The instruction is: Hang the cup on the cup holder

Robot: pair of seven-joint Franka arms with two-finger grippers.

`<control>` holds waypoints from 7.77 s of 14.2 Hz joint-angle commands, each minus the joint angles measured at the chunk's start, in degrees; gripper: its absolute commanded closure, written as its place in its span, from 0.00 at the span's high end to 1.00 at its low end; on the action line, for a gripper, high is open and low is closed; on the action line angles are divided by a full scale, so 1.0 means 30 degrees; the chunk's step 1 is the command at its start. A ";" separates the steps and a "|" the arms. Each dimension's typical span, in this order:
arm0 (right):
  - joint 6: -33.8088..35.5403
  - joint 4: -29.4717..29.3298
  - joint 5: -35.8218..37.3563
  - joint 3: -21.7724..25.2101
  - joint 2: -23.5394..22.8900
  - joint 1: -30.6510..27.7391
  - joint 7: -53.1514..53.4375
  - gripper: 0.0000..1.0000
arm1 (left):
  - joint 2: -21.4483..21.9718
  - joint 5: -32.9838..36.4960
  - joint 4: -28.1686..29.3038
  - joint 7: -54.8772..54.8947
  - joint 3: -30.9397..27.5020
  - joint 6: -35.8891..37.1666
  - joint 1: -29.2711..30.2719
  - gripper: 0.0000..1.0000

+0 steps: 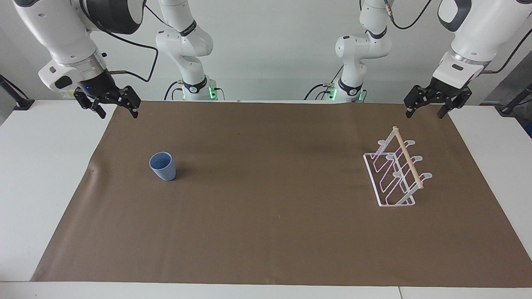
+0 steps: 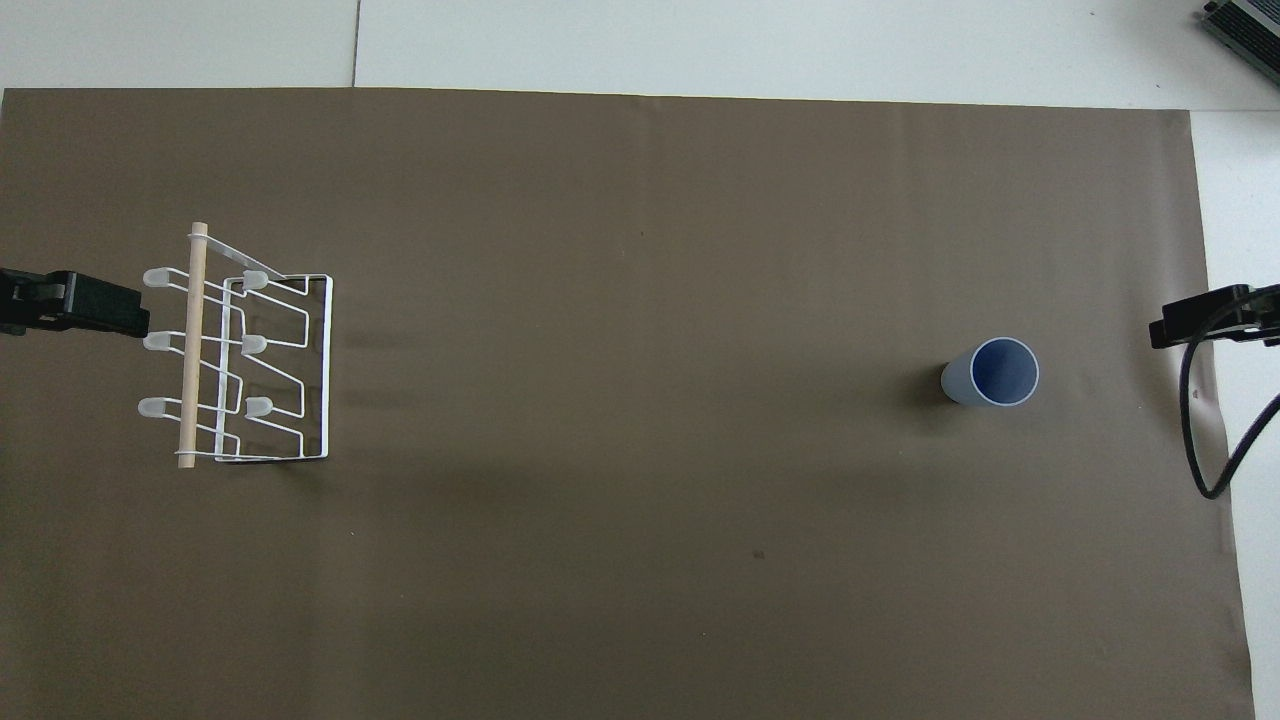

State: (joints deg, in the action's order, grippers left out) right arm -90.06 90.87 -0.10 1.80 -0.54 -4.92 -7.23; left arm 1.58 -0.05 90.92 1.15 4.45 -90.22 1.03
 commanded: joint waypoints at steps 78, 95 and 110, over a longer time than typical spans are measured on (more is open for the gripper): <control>-0.5516 0.3752 -1.6983 -0.1887 -0.0555 0.0236 -0.4681 0.00 | 0.0996 -0.7384 0.1598 -0.3838 0.0071 -0.0248 0.1179 1.00; -1.3043 0.4164 -1.8864 -1.0090 -0.0670 -0.0087 0.6420 0.00 | 0.3839 -2.7925 1.0740 -1.7045 0.0480 -1.3241 -0.3382 1.00; -1.5038 0.4193 -1.8835 -1.1088 -0.0670 -0.0029 0.9819 0.00 | 0.3457 -2.8256 1.0564 -1.9660 0.0627 -1.7300 -0.6584 1.00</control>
State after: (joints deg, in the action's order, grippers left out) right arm -134.16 102.93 -55.16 -30.48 -3.18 -4.23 20.29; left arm 11.21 -83.89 121.57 -57.38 6.74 -141.12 -17.65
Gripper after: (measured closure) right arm 0.952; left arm 0.000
